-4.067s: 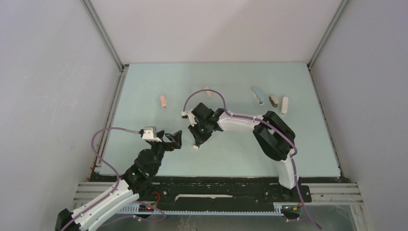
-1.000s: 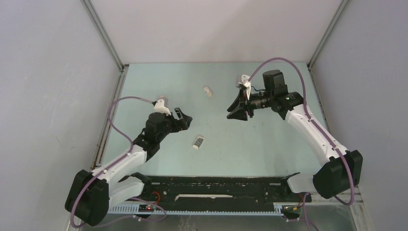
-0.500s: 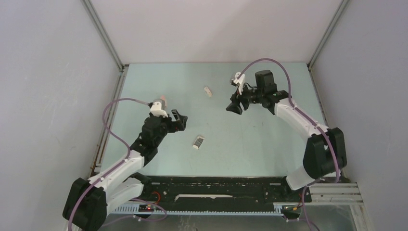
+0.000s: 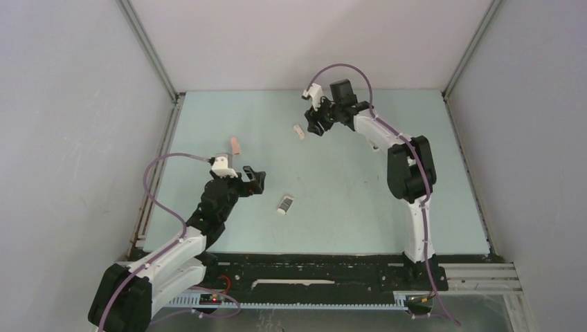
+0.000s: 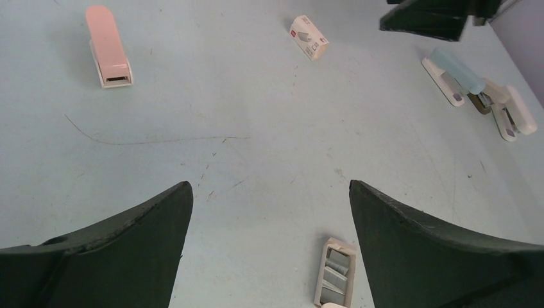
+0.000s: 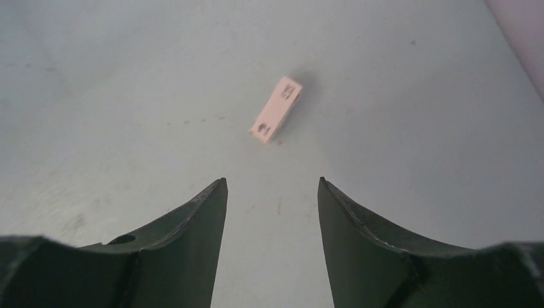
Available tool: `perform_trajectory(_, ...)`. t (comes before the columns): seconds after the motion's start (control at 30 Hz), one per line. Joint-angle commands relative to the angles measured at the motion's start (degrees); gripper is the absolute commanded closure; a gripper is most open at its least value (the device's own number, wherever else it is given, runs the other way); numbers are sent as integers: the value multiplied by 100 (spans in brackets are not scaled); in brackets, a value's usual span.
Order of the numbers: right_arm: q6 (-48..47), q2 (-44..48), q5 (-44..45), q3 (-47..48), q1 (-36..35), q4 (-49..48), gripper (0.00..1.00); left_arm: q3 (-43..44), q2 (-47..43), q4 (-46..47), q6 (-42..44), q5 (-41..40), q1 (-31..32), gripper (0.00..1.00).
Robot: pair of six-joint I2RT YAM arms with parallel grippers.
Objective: Unload the staples from the stapler
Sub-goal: Pick up the staple box from the center of the board.
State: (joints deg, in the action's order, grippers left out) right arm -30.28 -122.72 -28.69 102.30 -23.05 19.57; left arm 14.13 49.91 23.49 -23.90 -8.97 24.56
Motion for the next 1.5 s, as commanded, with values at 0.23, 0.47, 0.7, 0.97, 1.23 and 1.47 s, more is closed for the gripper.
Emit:
perform_trajectory(0.23, -268, -984, 743, 1052, -262, 438, 48, -157, -16, 442, 17, -77, -38, 2)
perform_trajectory(0.47, -212, -1535, 769, 1744, -315, 765, 53, -137, 27, 435, 18, -74, -34, 2)
perform_trajectory(0.7, -180, -1800, 868, 2122, -376, 868, 54, -130, 29, 435, 13, -76, -34, 1)
perform_trajectory(0.97, -218, -1999, 755, 2498, -384, 1088, 58, -139, 18, 437, 9, -77, -36, 1)
perform_trajectory(1.23, -367, -1927, 346, 2572, -297, 1493, 63, -139, 19, 434, 9, -79, -38, 1)
perform_trajectory(1.47, -252, -1918, -88, 2664, -160, 1710, 62, -130, 23, 437, 8, -84, -38, 1)
